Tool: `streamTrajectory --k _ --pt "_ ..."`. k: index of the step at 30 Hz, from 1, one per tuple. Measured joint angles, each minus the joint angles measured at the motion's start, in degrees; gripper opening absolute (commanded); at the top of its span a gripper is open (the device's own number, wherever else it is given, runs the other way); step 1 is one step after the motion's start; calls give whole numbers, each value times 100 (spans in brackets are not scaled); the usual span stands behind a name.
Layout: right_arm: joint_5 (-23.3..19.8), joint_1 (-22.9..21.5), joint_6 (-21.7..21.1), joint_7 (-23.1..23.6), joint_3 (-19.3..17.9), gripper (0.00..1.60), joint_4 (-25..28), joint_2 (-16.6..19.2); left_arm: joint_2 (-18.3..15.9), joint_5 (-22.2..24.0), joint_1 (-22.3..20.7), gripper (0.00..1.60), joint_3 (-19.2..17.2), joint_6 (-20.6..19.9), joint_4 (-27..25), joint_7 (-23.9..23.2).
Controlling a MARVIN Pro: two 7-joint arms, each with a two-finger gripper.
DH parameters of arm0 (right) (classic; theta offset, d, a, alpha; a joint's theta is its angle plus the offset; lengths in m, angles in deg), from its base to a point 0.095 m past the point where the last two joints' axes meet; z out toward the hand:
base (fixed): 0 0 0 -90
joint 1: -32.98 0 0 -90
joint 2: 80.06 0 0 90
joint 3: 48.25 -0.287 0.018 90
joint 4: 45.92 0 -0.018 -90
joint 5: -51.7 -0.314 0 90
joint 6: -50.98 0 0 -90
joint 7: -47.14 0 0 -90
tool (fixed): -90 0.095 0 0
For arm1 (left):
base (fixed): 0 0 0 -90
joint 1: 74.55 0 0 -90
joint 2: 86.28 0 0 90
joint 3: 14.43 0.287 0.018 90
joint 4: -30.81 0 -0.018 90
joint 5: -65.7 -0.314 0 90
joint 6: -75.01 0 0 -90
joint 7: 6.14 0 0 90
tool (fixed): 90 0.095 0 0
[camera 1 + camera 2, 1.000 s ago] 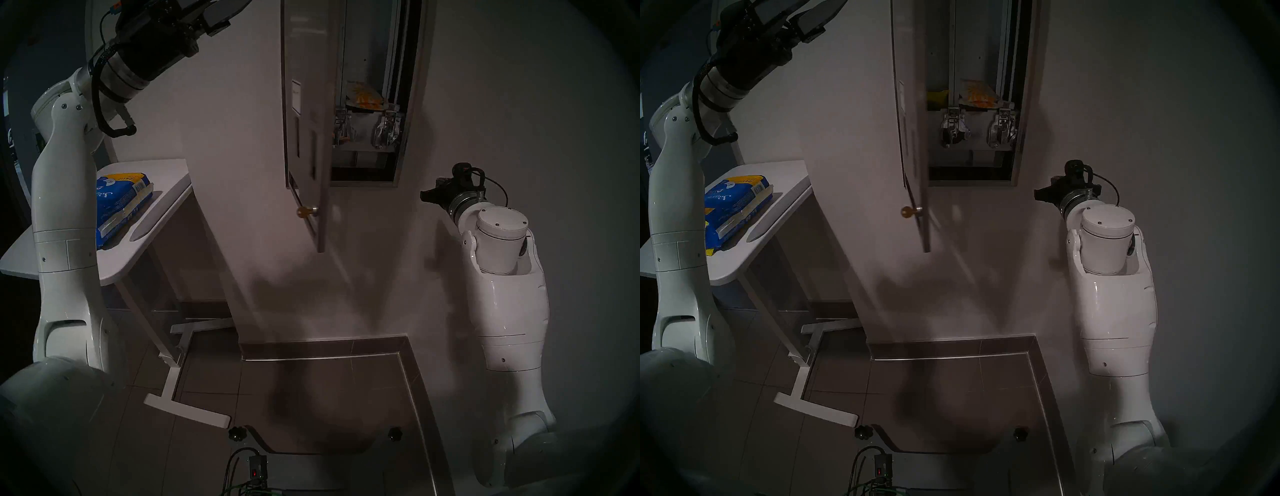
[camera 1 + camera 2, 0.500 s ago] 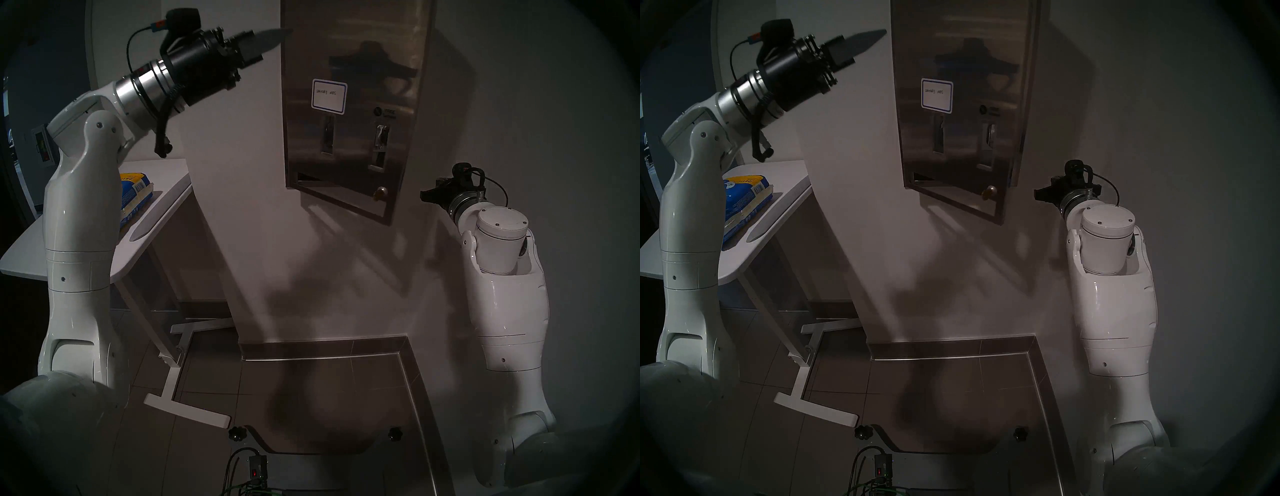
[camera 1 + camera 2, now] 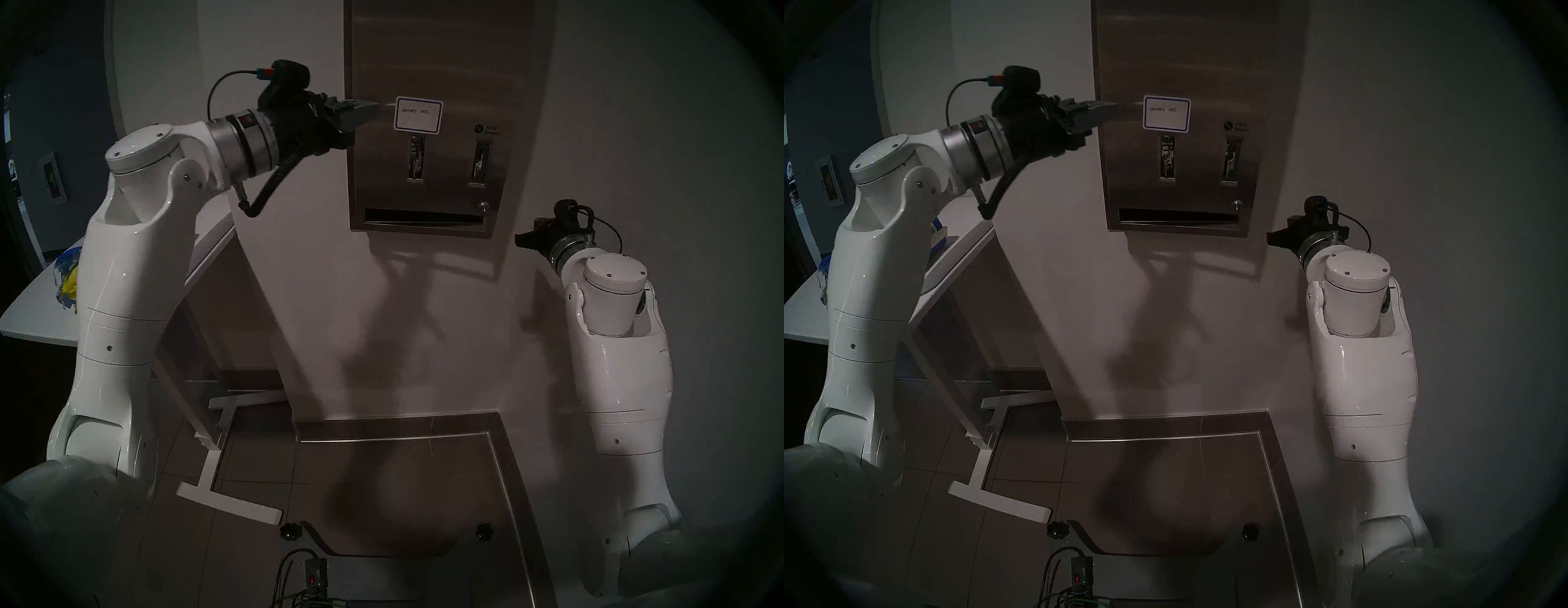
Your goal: Open the dispenser door, put the pads inside, close the door
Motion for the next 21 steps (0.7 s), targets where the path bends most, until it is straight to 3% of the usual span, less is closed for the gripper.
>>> streamTrajectory --k 8,21 --pt "-1 0 -1 0 0 51 0 1 145 -208 -75 0 211 44 17 292" --pt "-3 0 0 -1 1 51 1 2 169 -583 -82 0 258 211 202 609"
